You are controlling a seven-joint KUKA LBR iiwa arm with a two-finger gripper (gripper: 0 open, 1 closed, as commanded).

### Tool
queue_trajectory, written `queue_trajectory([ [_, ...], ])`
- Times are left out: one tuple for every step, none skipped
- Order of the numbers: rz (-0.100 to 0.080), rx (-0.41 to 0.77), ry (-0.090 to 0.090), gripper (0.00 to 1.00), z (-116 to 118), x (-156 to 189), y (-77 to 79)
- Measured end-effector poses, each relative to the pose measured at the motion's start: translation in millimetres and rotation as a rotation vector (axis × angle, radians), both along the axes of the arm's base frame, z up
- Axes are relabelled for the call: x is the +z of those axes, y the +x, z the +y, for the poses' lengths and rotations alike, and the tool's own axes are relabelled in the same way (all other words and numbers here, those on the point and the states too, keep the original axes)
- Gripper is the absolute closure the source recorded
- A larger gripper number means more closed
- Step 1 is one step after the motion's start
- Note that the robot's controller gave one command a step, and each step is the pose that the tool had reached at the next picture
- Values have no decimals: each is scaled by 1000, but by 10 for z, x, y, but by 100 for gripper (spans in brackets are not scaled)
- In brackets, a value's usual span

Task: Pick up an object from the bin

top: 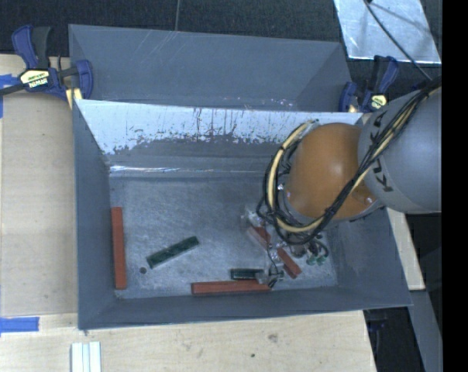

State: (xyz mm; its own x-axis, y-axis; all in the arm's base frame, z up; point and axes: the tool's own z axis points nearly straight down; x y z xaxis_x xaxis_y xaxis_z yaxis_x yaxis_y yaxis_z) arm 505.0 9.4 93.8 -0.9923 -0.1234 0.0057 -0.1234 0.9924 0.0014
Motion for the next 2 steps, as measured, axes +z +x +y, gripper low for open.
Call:
queue_trajectory([
  [-14, -46, -4, 0, -570, 187, 455],
  [-4, -67, 1, 0, -237, -156, 217],
])
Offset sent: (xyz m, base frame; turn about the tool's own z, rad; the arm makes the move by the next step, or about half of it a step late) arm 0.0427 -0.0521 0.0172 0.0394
